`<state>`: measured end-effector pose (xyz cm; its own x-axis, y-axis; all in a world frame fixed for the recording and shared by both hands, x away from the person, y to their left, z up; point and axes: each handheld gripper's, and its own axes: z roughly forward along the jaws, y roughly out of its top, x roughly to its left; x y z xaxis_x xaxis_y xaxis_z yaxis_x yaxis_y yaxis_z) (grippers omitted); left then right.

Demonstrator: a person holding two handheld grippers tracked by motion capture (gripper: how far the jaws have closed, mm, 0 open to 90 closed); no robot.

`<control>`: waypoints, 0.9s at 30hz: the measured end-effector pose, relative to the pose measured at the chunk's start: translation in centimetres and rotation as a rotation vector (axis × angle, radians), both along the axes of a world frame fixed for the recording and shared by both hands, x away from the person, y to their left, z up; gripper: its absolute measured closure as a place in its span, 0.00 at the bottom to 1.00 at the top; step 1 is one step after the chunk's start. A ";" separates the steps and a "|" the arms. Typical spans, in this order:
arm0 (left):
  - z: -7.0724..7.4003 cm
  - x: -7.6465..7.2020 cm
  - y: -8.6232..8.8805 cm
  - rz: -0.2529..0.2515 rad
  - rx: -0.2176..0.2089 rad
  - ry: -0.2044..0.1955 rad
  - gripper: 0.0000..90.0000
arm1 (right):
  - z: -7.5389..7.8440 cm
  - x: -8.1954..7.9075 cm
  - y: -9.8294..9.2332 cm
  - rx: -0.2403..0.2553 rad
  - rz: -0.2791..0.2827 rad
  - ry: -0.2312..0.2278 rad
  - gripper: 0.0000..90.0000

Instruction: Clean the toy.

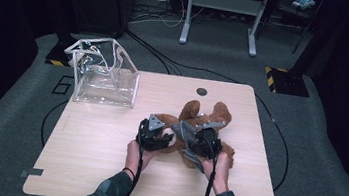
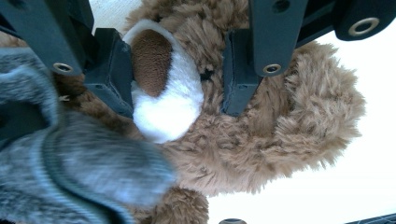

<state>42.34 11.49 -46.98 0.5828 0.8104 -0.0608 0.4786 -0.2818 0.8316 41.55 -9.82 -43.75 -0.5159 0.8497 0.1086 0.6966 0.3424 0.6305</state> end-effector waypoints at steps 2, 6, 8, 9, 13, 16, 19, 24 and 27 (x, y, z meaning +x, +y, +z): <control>0.0 0.0 0.0 0.000 -0.001 -0.001 0.56 | -0.1 -0.3 -1.0 -0.005 -0.014 -0.001 0.84; 0.1 0.0 0.0 -0.002 0.004 0.000 0.55 | -0.4 -0.7 -2.7 0.010 -0.052 0.010 0.84; 0.1 0.0 0.0 -0.002 0.006 -0.002 0.55 | -0.1 -1.0 -3.3 0.012 -0.054 -0.002 0.84; 0.1 0.0 0.0 -0.002 0.005 -0.002 0.55 | 0.1 -1.0 -3.6 0.021 -0.062 -0.010 0.83; 0.1 0.0 -0.1 0.000 0.004 -0.002 0.55 | 2.4 -1.1 -5.1 0.040 -0.104 -0.088 0.83; 0.0 0.0 -0.1 0.001 0.003 -0.003 0.55 | 3.9 -0.2 -5.8 0.052 -0.134 -0.119 0.83; 0.0 0.0 -0.1 0.002 0.002 -0.001 0.55 | 4.1 0.7 -5.9 0.047 -0.142 -0.118 0.83; 0.0 0.0 0.0 -0.002 0.001 -0.001 0.55 | 2.6 2.8 -5.8 0.033 -0.174 -0.052 0.83; 0.0 0.1 -0.1 -0.001 -0.002 -0.005 0.55 | 1.6 3.8 -6.2 0.044 -0.200 -0.012 0.83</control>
<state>42.39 11.43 -47.00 0.5837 0.8098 -0.0593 0.4743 -0.2807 0.8344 45.30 -16.07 -42.10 -0.3391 0.9299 0.1423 0.7403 0.1704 0.6503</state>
